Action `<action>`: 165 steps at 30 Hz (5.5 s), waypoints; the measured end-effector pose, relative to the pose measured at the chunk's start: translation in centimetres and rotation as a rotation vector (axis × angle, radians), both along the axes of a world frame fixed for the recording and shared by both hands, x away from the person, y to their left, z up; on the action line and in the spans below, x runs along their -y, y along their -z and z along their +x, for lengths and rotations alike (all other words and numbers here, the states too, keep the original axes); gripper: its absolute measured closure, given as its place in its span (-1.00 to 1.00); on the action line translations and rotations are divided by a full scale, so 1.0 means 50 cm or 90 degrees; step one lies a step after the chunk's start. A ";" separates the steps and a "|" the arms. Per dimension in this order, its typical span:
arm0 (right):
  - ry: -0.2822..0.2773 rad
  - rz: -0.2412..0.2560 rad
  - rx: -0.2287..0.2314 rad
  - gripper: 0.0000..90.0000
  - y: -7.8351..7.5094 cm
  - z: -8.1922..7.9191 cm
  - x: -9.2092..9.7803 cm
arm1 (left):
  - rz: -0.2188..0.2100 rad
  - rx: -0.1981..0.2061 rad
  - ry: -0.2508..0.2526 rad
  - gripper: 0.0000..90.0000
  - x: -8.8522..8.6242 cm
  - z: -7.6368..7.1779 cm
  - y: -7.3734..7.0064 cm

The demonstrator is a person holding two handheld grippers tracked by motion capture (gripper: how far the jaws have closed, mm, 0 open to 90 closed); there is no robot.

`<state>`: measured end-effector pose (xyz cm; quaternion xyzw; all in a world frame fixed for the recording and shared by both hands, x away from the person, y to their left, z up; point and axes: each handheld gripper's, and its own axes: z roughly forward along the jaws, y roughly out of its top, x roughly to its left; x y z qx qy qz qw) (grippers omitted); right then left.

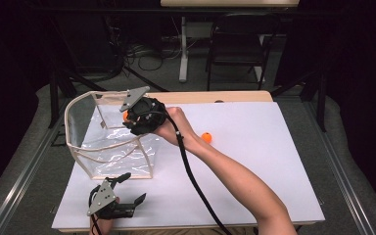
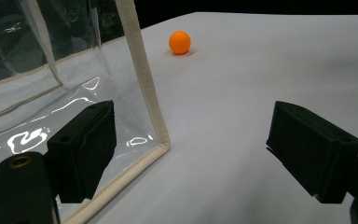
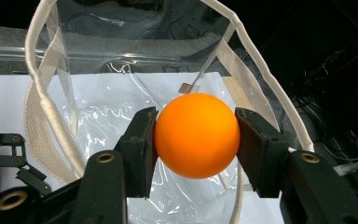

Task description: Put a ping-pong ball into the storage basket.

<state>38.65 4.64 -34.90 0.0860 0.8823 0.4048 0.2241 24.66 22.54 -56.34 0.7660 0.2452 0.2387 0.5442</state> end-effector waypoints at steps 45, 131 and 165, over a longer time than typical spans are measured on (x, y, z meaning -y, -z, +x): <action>0.009 -0.060 -0.024 0.11 0.025 0.021 -0.053 | -0.001 0.002 0.003 -0.65 -0.001 -0.001 -0.001; 0.100 0.076 -0.135 -0.95 0.127 -0.048 0.351 | -0.001 -0.001 0.000 -0.65 0.001 0.000 0.000; 0.160 0.073 -0.181 -0.99 0.266 -0.078 0.436 | 0.000 -0.001 0.008 -0.65 0.000 0.000 0.000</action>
